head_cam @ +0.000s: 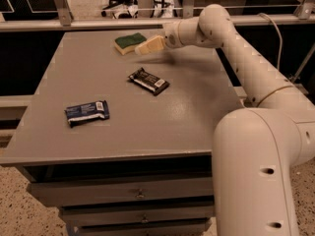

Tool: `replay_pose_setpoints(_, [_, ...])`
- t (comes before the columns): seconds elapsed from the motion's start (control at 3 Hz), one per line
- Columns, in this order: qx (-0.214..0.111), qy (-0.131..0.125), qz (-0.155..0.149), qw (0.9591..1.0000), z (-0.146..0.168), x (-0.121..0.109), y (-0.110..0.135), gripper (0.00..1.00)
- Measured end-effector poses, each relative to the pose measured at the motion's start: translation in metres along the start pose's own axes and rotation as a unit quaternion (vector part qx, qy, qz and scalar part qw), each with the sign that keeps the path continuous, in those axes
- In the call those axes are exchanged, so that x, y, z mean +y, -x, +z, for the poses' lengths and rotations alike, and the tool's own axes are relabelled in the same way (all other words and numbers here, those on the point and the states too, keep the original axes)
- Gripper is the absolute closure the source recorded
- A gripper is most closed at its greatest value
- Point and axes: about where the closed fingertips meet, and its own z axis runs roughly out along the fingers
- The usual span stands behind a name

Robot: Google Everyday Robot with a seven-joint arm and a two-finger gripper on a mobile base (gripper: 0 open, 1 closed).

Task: Move sponge near rxbar blueberry

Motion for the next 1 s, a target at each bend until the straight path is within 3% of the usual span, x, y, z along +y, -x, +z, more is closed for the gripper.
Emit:
replay_pose_setpoints(0.67, [0.012, 0.030, -0.022, 0.9993, 0.033, 0.009, 0.000, 0.04])
replay_pose_setpoints(1.0, [0.017, 0.044, -0.023, 0.9986, 0.042, 0.013, -0.003, 0.26])
